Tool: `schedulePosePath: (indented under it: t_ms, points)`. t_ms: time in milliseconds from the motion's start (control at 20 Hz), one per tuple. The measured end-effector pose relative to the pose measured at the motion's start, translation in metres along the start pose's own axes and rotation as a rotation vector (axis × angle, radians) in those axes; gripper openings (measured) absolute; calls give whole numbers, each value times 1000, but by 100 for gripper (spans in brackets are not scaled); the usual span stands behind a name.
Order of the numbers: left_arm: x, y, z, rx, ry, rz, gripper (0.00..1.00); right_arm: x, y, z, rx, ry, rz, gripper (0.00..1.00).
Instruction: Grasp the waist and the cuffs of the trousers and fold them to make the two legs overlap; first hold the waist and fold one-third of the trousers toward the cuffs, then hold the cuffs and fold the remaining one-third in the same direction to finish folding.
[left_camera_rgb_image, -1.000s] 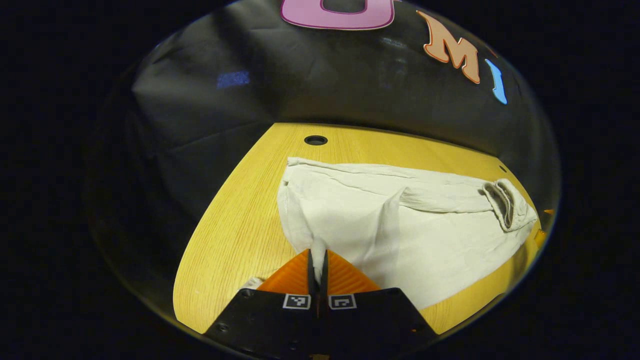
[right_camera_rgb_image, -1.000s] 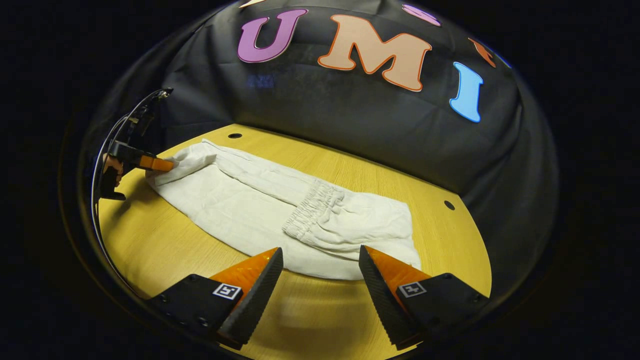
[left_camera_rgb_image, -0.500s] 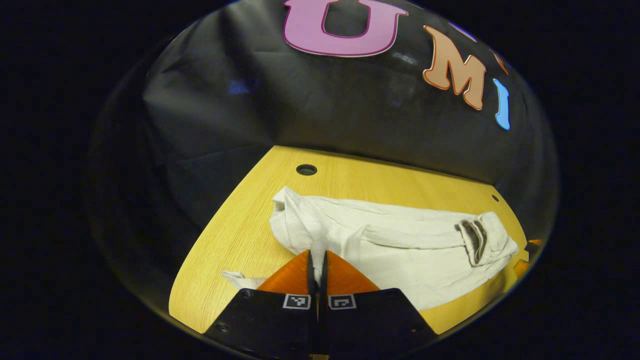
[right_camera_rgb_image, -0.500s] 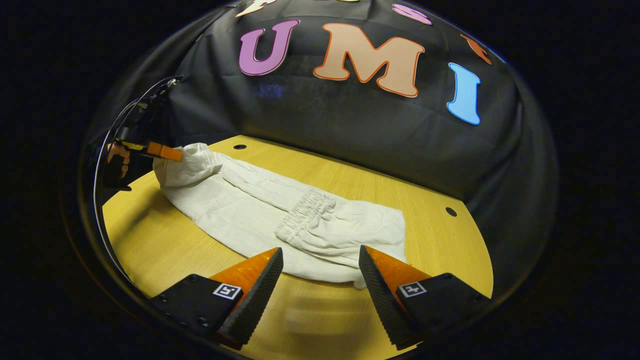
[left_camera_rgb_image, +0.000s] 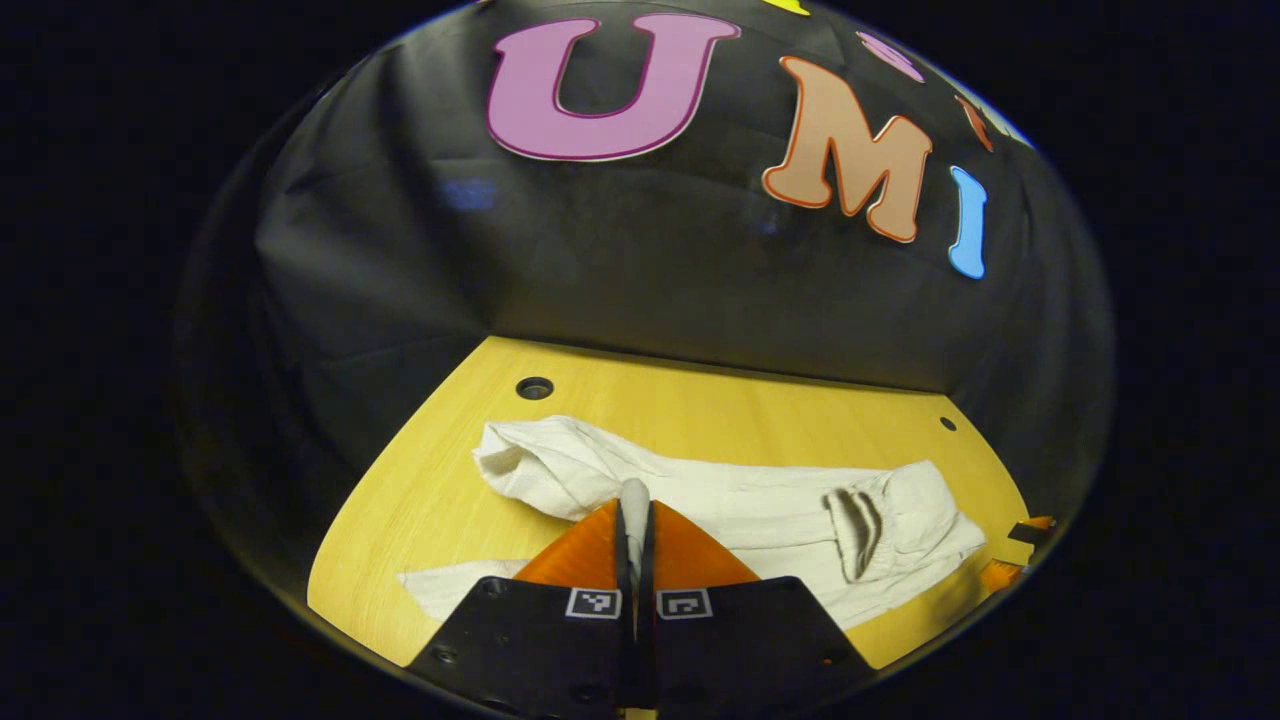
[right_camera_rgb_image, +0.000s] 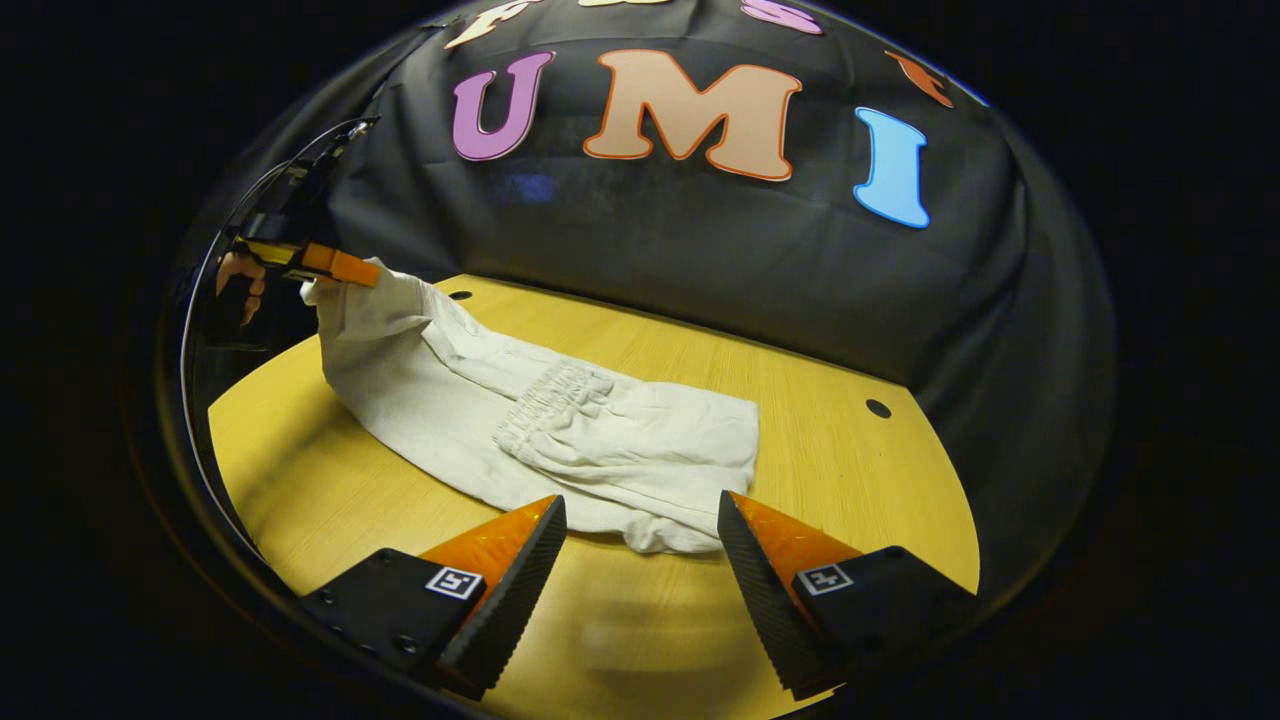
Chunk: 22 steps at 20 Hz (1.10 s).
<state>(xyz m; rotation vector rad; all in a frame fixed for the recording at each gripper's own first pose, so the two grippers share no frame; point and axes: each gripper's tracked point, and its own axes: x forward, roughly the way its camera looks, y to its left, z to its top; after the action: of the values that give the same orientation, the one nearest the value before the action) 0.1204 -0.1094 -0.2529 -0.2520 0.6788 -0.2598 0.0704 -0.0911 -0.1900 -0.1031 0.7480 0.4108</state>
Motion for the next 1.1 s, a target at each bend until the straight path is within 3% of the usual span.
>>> schedulePosePath:
  t_ms: [400,750,1100]
  points:
    - [6,-110,40,52,-63,-141,0,-10,-40,-6,27,-12,-14,99]
    - [18,-222,37,98,-53,-298,0,-29,-67,-20,29,-10,-22,98]
    - [32,-311,14,123,-28,-392,0,-49,-103,-37,16,-8,-38,98]
